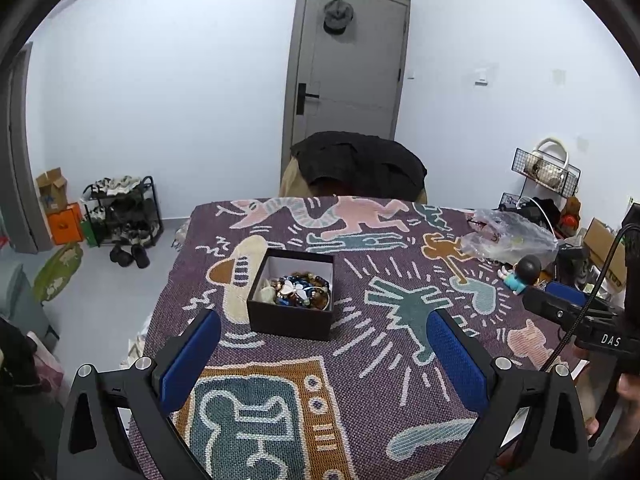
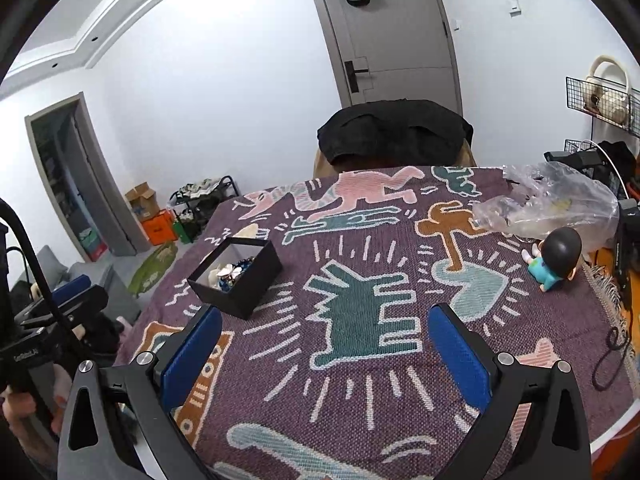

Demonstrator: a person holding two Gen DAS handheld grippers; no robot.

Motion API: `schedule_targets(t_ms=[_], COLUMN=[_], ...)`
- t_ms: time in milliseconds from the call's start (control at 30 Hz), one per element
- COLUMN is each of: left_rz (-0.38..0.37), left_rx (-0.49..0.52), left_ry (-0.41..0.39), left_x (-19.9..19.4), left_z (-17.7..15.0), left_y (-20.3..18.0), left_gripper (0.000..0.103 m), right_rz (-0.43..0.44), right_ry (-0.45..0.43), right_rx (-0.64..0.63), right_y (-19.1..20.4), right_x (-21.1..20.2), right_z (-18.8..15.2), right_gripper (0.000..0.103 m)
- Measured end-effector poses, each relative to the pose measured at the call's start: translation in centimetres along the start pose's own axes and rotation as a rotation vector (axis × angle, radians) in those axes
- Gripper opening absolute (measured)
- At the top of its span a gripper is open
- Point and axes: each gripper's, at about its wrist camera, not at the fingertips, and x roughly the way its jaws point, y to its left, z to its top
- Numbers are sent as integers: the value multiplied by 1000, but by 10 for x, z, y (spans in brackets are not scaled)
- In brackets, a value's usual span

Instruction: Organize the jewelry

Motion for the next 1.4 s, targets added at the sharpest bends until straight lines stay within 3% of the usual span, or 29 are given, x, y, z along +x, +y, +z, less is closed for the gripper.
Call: schedule_targets(t_ms=[1400], left_rz=[-7], left_rx=[6], left_ry=[6], left_x=[0], left_z=[-1], left_y=[-4], left_gripper=[103], right_rz=[-2], right_ry=[-1], right_rx=[10], right_y=[-3], right_x=[0], right_z=[1], right_gripper=[103])
